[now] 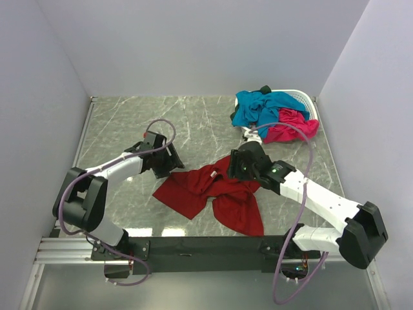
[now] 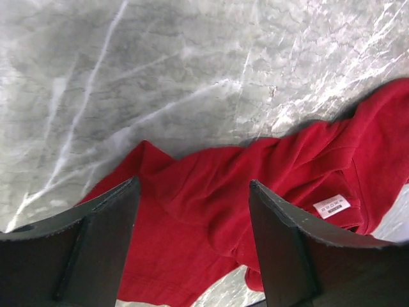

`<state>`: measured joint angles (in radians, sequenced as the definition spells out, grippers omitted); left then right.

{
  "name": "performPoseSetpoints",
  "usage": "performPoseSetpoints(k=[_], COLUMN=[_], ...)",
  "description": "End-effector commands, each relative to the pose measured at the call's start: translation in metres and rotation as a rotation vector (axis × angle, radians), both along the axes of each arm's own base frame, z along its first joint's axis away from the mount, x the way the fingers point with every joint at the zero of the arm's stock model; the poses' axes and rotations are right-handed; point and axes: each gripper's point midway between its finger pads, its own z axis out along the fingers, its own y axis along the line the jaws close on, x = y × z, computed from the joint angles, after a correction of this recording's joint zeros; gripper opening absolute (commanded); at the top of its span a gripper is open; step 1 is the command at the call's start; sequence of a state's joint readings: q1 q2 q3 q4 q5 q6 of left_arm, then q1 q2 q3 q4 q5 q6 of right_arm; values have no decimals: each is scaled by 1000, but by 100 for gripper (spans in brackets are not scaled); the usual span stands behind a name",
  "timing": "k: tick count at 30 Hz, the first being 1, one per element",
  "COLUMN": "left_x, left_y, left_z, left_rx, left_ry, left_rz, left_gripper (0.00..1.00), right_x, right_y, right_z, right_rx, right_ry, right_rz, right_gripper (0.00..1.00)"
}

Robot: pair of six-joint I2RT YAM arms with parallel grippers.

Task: Fold and stack the t-shirts
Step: Move the tshirt to the center of the board, then flatten the tshirt out

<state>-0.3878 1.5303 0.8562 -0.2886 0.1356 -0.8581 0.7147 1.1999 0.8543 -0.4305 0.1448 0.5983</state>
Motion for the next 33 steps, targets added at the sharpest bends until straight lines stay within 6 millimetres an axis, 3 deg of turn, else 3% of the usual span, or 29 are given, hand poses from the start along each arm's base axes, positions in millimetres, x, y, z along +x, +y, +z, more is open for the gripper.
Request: performPoseSetpoints(k=[1,4,10,17,24,28,33], left_x=[11,14,16,21,35,46,79], left_y=[-16,-22,-23,-31,-22,-11,28], left_z=[9,3,-2,2,38,66,100], left_rx=[-49,-51,-41,-68,-93,-108,-122], left_ry=[-17,7,11,-1,-75,-140,-225], left_rz=[-23,-46,-59,-87,-53,-17,78], left_gripper=[74,69,43,0,0,0,0], right_x=[9,11,23,60,95,95,87], right_y=[-14,-23,-39,-60,-86,-85,-84], right_z=[9,9,7,4,-9,-12,-24], right_rx=[48,47,28,-14,-82,-87,-78], right_ry=[-32,-31,-41,-53,-7,16,61], right_rz=[-86,-112,-152,-203,-263,-244,-244], right_gripper=[60,60,61,61,61,61,61])
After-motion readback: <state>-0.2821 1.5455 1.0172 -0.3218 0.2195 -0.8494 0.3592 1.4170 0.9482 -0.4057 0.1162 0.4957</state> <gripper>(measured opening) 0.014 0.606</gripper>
